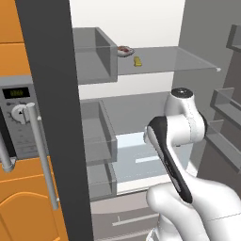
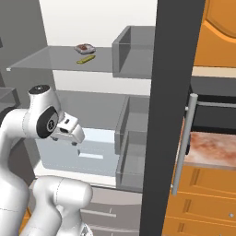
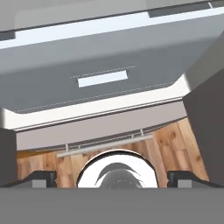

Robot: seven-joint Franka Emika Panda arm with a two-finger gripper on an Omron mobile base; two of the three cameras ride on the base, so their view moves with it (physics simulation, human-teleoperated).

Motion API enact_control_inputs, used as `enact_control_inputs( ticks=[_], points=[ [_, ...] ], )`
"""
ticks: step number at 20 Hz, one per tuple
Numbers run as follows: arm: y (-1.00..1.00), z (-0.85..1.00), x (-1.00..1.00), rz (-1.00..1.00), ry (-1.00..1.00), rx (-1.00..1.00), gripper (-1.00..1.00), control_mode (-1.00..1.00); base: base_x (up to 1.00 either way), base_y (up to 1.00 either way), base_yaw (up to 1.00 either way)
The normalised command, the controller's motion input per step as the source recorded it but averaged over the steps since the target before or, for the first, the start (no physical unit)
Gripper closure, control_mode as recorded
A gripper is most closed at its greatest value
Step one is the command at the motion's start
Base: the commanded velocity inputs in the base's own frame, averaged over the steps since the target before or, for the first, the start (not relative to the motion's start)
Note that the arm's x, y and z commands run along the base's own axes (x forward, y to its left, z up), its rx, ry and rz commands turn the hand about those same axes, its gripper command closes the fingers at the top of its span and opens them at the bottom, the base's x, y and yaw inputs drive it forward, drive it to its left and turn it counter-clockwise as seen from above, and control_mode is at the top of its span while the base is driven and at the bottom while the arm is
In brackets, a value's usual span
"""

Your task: Retrieve the butter from the fridge and place it on a plate on the dining table. Then retrieve the butter knife by the fridge and place it near the plate.

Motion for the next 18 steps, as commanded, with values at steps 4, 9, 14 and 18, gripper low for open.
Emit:
enact_control_inputs(
  ticks=[4, 9, 14, 18],
  points=[
    [0.03, 0.3, -0.01, 0.0, -0.12, -0.07, -1.0, -1.0, 0.0, 0.0, 0.0],
    [0.02, 0.54, 0.11, -0.02, -0.02, -0.01, -1.0, -1.0, 0.0, 0.0, 0.0],
    [0.0, 0.76, 0.15, -0.01, -0.01, 0.0, -1.0, -1.0, 0.0, 0.0, 0.0],
    [0.0, 0.57, 0.16, 0.0, -0.08, 0.0, -1.0, -1.0, 0.0, 0.0, 0.0]
  ],
)
